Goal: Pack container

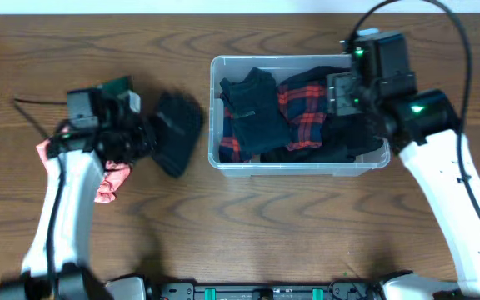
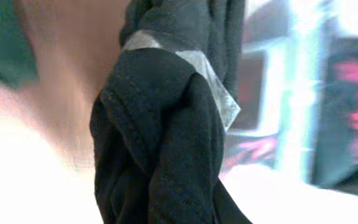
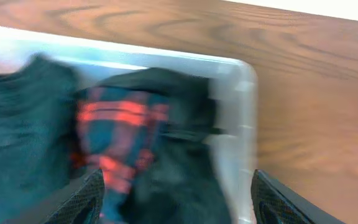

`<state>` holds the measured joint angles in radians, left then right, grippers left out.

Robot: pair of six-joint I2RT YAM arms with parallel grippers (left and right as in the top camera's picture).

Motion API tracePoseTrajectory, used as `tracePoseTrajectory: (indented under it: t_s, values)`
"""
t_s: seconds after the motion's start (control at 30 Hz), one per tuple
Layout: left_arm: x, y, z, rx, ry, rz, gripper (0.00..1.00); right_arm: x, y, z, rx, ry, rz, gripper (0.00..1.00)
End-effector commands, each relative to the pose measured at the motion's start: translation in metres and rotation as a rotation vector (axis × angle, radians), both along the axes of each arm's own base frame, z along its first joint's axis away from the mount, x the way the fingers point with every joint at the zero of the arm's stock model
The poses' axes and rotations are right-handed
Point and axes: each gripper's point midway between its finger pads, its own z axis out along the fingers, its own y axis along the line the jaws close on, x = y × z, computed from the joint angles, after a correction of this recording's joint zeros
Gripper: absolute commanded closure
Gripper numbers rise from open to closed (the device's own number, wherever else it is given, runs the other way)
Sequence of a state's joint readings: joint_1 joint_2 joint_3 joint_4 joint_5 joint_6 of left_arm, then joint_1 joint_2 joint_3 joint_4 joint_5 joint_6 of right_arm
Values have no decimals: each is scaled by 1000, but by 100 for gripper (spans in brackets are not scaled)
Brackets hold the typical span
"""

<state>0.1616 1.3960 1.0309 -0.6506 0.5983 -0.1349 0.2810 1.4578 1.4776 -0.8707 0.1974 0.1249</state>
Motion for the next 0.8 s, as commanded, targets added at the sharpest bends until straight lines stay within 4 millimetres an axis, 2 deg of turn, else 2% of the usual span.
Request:
tracePoseTrajectory:
  t_s: [0.0, 0.13, 0.2, 0.27, 0.4, 0.57, 0.77]
  values:
    - [1, -7, 93, 21, -259, -19, 94, -9, -62, 26, -48, -67, -189, 25]
    - [-10, -15, 151, 2, -411, 7, 94, -22, -100, 31, -15, -58, -275, 24]
    - [-16, -24, 165, -46, -431, 30, 94, -28, -113, 30, 4, -38, -284, 25]
    - [-20, -39, 168, -84, -416, 15, 94, -32, -122, 27, 19, -21, -297, 25]
    - [-19, -70, 148, -128, -299, 38, 94, -32, -122, 25, 79, -12, -282, 26]
    - [-1, -109, 111, -116, -178, 109, 94, -32, -121, 24, 80, -9, -274, 26]
    - [16, -146, 62, -152, -28, 215, 94, -34, -120, 23, 78, 0, -272, 26]
